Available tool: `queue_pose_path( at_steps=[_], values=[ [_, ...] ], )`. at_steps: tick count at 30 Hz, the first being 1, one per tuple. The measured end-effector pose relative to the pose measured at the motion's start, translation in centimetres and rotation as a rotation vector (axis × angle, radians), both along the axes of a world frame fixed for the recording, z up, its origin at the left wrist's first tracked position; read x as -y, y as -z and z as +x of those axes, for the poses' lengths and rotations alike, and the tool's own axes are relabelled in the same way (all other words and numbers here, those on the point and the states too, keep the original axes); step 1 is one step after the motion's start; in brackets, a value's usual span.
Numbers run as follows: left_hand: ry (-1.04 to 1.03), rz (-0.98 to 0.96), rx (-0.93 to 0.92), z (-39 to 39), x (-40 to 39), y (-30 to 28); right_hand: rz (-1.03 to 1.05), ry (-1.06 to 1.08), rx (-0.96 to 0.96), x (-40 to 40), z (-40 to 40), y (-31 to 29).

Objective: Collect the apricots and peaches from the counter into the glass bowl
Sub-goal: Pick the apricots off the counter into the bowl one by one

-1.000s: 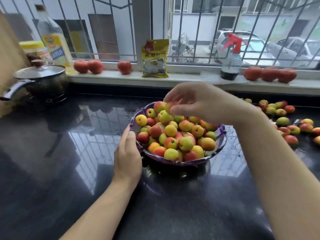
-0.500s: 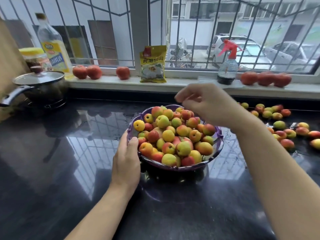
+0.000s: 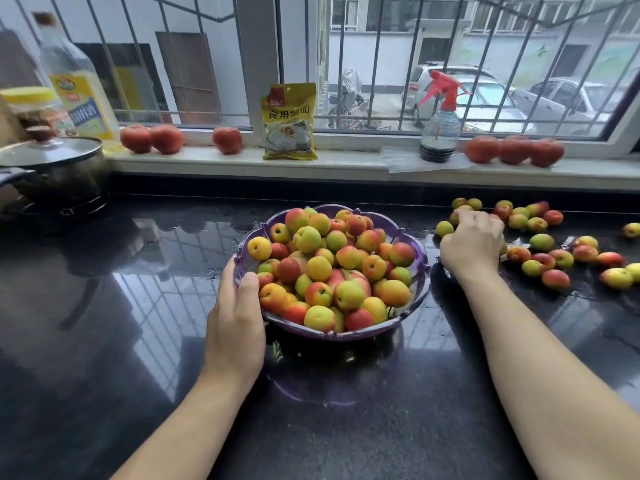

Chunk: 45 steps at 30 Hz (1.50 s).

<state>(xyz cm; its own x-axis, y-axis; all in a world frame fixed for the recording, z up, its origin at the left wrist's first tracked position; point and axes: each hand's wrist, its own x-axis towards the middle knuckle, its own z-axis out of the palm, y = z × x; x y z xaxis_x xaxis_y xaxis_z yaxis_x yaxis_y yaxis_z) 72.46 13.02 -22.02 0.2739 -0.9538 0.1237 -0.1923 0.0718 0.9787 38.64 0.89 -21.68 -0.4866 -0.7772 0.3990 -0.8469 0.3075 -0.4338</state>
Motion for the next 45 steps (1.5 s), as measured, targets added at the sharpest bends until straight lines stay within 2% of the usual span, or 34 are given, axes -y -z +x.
queue_pose_path(
  at_steps=[3, 5, 11, 13, 15, 17, 18, 20, 23, 26, 29, 33, 36, 38, 40, 43, 45],
  values=[
    [0.005, 0.009, -0.01, 0.0, -0.1, 0.1, 0.196, -0.02, -0.134, 0.6, -0.2, 0.6],
    [0.003, 0.014, -0.004, 0.0, -0.1, 0.1, 0.249, -0.024, -0.203, 0.9, 0.1, 0.9],
    [-0.003, 0.023, 0.006, 0.0, -0.1, 0.0, 0.093, -0.014, -0.31, 1.3, 0.6, 0.8],
    [-0.006, 0.02, 0.01, 0.0, -0.1, 0.0, 0.026, -0.05, -0.241, 1.2, 0.7, 0.1],
    [-0.003, 0.021, 0.015, 0.1, 0.0, 0.1, -0.066, -0.17, 0.041, 0.4, 1.1, -2.9],
    [0.005, 0.026, 0.015, 0.2, 0.0, 0.1, -0.07, -0.419, 0.388, -1.6, 2.3, -7.5],
    [0.007, 0.025, 0.014, 0.2, 0.0, 0.1, -0.037, -0.572, 0.466, -3.1, 3.2, -9.8],
    [0.008, 0.023, 0.016, 0.2, 0.0, 0.0, 0.117, -0.856, 0.454, -6.2, 5.5, -13.4],
    [0.001, 0.027, 0.025, 0.1, -0.2, -0.2, 0.37, -1.05, 0.181, -8.8, 9.4, -15.1],
    [0.001, 0.018, 0.024, 0.1, -0.3, -0.3, 0.435, -1.007, -0.063, -8.7, 11.5, -14.2],
    [-0.008, 0.009, 0.027, 0.3, -0.3, -0.3, 0.482, -0.983, -0.176, -8.3, 12.3, -13.2],
    [-0.008, 0.0, 0.022, 0.2, -0.3, -0.5, 0.494, -0.957, -0.161, -8.2, 11.7, -13.5],
    [-0.005, -0.007, 0.018, 0.2, -0.4, -0.5, 0.333, -0.912, 0.038, -8.3, 9.7, -14.9],
    [-0.003, -0.011, 0.02, 0.2, -0.3, -0.4, 0.2, -0.794, 0.139, -7.5, 7.5, -15.1],
    [-0.005, -0.02, 0.02, 0.2, -0.3, -0.3, 0.189, -0.618, 0.09, -6.0, 4.4, -14.2],
    [-0.001, -0.026, 0.017, 0.2, -0.2, -0.2, 0.433, -0.328, -0.03, -4.0, -0.6, -11.6],
    [-0.003, -0.027, 0.02, 0.2, -0.1, -0.1, 0.563, -0.206, -0.064, -3.5, -2.5, -10.3]
  ],
)
